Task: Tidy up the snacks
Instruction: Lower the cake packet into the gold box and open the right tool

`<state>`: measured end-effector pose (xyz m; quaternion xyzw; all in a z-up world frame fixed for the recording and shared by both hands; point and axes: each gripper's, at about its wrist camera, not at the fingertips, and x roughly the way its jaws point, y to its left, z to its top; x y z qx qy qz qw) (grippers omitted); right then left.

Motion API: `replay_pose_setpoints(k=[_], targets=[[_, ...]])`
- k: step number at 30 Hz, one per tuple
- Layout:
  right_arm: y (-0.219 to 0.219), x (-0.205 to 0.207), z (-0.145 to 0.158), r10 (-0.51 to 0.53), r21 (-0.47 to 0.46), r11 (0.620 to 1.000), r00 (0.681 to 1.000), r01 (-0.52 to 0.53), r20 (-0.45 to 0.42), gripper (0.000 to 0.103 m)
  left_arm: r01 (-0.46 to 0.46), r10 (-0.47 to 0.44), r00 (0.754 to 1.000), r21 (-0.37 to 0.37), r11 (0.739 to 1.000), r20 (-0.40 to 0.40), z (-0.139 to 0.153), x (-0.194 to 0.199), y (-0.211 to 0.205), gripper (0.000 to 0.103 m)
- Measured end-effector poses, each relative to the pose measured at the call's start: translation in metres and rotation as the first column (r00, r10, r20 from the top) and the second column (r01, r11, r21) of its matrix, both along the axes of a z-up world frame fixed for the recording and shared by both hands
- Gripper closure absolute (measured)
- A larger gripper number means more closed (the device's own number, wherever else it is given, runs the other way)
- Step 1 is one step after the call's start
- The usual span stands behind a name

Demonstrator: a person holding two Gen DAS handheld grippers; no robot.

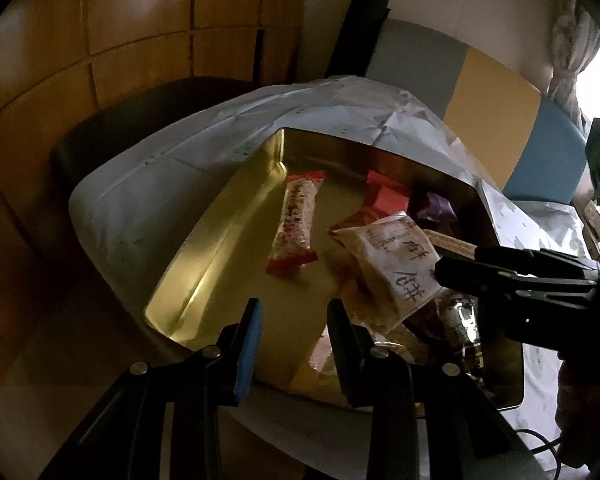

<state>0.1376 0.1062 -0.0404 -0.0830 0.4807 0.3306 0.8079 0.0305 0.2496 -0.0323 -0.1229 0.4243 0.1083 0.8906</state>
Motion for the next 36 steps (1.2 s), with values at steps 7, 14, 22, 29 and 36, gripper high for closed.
replay_pose_setpoints(k=[7, 14, 22, 29, 36], targets=[[0.011, -0.009, -0.001, 0.022, -0.031, 0.999, 0.999, -0.021, 0.035, 0.057, 0.011, -0.011, 1.000, 0.023, 1.000, 0.003, 0.003, -0.002, -0.009, 0.070], [0.010, -0.011, -0.011, 0.002, -0.064, 0.998, 1.000, 0.000, 0.028, 0.061, 0.009, -0.010, 1.000, 0.038, 0.999, 0.016, 0.009, -0.005, -0.011, 0.069], [-0.002, -0.024, 0.000, -0.030, -0.040, 0.999, 0.998, 0.032, 0.056, 0.058, 0.010, -0.012, 0.999, 0.058, 0.998, 0.034, 0.016, -0.007, -0.015, 0.067], [-0.023, -0.042, 0.018, -0.103, 0.000, 0.995, 0.987, 0.104, 0.122, 0.051, 0.005, -0.010, 0.999, 0.095, 0.995, 0.053, 0.023, -0.010, -0.025, 0.067], [-0.053, -0.061, 0.029, -0.220, 0.030, 0.975, 0.958, 0.218, 0.183, 0.036, 0.003, -0.012, 0.997, 0.122, 0.993, 0.074, 0.029, -0.015, -0.041, 0.066]])
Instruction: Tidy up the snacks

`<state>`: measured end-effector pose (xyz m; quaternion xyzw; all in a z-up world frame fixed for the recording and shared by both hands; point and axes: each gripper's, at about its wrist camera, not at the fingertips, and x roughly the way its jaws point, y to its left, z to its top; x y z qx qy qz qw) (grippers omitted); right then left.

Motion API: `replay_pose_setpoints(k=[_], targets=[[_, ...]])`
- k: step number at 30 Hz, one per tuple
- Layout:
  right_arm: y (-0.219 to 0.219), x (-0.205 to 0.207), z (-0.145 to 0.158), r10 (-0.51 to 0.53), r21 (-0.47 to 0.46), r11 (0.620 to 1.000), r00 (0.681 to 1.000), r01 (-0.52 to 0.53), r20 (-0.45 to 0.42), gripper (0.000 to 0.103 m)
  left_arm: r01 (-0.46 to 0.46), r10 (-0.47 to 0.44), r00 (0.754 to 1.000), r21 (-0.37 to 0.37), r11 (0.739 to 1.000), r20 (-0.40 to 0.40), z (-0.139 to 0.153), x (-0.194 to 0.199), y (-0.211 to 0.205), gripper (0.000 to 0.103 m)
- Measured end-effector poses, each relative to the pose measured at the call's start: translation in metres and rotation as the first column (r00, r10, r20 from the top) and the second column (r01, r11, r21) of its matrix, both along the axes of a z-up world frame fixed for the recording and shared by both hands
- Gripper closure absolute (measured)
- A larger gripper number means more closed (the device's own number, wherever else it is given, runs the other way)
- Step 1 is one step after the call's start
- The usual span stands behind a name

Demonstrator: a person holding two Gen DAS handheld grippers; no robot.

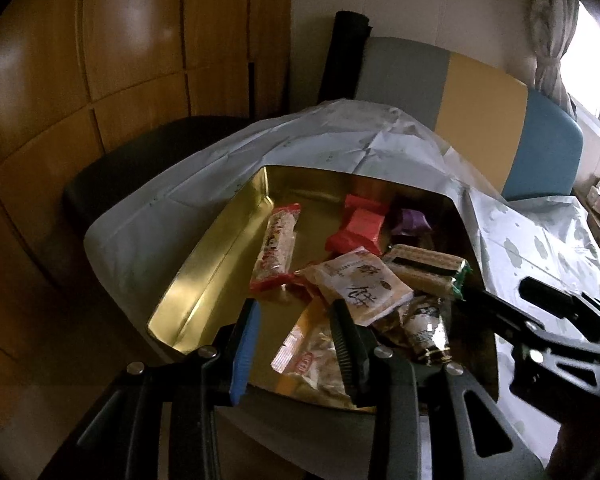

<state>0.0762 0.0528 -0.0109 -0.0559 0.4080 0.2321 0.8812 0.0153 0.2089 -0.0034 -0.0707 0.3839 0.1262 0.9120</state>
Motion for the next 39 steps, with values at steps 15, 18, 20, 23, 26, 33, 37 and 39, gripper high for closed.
replay_pose_setpoints(k=[15, 18, 20, 23, 26, 33, 37, 39], targets=[[-0.058, -0.042, 0.004, -0.180, 0.020, 0.984, 0.980, 0.178, 0.081, 0.021, 0.034, -0.036, 0.999, 0.063, 0.997, 0.034, 0.007, -0.008, -0.044, 0.066], [-0.063, -0.044, 0.002, -0.195, 0.019, 0.981, 0.978, 0.194, 0.079, 0.021, 0.011, -0.016, 0.998, 0.098, 0.995, 0.054, 0.010, -0.009, -0.049, 0.066], [-0.065, -0.046, 0.000, -0.204, 0.016, 0.979, 0.975, 0.204, 0.083, 0.020, -0.001, -0.006, 0.998, 0.114, 0.993, 0.062, 0.011, -0.010, -0.051, 0.066], [-0.067, -0.047, -0.003, -0.212, 0.014, 0.977, 0.974, 0.212, 0.078, 0.020, -0.002, -0.006, 0.997, 0.108, 0.994, 0.074, 0.010, -0.011, -0.051, 0.066], [-0.067, -0.047, -0.005, -0.214, 0.012, 0.977, 0.974, 0.214, 0.076, 0.019, 0.000, -0.010, 0.997, 0.111, 0.994, 0.083, 0.009, -0.012, -0.051, 0.066], [-0.068, -0.048, -0.007, -0.223, 0.007, 0.975, 0.972, 0.223, 0.069, 0.016, 0.004, -0.012, 0.996, 0.088, 0.996, 0.091, 0.007, -0.014, -0.048, 0.066], [-0.066, -0.049, -0.008, -0.220, 0.002, 0.975, 0.973, 0.221, 0.072, 0.015, 0.004, -0.014, 0.995, 0.103, 0.995, 0.097, 0.006, -0.014, -0.050, 0.066], [-0.066, -0.049, -0.009, -0.219, -0.001, 0.976, 0.973, 0.220, 0.071, 0.015, 0.006, -0.016, 0.995, 0.104, 0.995, 0.097, 0.006, -0.014, -0.050, 0.066]])
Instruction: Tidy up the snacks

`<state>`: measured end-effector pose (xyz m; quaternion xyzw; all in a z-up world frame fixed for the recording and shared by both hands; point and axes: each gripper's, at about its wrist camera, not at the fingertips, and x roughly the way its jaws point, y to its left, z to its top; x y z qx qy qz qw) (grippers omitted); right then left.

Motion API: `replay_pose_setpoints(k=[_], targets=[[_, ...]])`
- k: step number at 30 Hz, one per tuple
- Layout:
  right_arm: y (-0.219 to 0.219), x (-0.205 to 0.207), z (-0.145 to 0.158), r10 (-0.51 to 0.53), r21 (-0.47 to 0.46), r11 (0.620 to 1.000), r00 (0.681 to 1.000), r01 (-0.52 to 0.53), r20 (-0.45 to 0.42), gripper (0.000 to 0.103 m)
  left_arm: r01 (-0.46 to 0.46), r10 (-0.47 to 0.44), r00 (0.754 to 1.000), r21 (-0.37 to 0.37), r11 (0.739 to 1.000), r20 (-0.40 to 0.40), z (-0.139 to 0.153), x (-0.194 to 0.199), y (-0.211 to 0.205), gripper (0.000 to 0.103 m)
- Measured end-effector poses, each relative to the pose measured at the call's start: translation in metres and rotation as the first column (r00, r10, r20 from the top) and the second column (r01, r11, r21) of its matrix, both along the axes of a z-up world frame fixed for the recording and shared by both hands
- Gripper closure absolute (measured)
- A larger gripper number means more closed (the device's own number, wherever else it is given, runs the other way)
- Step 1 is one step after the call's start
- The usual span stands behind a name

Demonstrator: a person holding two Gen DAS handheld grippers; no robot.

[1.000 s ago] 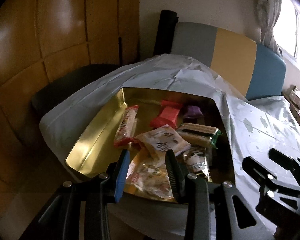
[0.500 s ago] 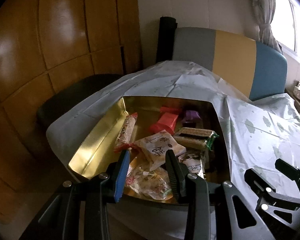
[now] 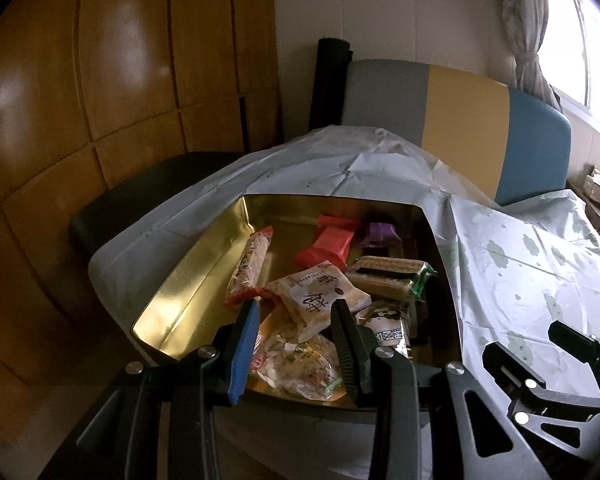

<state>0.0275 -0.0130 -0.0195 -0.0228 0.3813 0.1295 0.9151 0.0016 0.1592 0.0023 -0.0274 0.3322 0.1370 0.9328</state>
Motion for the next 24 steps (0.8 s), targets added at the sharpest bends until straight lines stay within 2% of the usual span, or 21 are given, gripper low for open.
replay_pose_setpoints(k=[24], targets=[[0.0030, -0.0005, -0.0033, 0.010, -0.006, 1.000, 1.000, -0.010, -0.009, 0.014, 0.012, -0.012, 1.000, -0.015, 1.000, -0.024, 0.0004, 0.0021, -0.0018, 0.066]])
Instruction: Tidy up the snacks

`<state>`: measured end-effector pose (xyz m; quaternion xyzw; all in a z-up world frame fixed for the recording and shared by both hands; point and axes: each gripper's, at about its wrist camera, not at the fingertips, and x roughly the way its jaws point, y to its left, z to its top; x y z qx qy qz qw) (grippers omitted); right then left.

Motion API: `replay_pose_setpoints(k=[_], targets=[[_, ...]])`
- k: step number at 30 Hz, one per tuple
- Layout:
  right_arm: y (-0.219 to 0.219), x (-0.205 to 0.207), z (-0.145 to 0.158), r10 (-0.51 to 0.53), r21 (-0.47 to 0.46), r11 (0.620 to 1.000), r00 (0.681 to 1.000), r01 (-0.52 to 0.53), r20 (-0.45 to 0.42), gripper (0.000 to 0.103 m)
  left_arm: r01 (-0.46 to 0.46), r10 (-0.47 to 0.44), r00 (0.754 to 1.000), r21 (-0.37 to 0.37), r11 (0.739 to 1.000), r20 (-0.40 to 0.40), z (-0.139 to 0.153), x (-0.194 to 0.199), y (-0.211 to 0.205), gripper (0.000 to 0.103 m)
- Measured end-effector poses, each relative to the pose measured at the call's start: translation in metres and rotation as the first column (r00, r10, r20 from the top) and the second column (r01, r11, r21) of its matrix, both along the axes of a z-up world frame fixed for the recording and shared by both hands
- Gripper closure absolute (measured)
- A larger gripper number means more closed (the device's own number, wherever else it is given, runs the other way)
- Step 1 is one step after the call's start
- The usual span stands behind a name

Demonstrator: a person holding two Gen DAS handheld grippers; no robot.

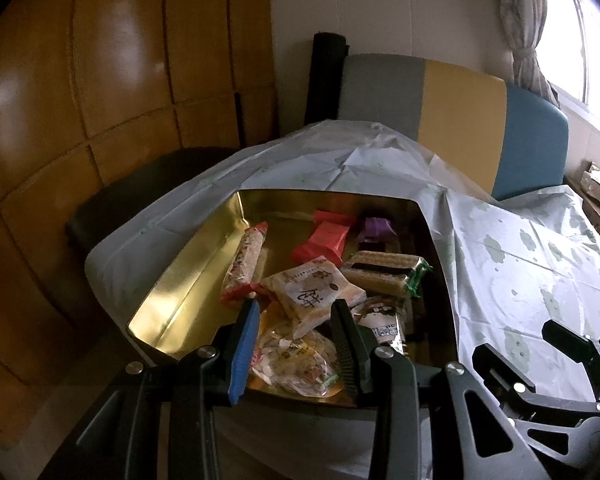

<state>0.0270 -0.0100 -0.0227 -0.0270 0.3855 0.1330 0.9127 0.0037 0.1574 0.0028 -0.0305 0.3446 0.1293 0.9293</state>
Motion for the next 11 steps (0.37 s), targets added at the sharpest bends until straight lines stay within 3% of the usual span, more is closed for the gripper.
replay_pose_setpoints(k=[11], targets=[[-0.0038, 0.0017, -0.0015, -0.010, 0.009, 1.000, 1.000, 0.010, -0.009, 0.012, 0.011, -0.012, 0.999, 0.019, 1.000, 0.048, 0.0045, -0.0011, 0.0000, 0.067]])
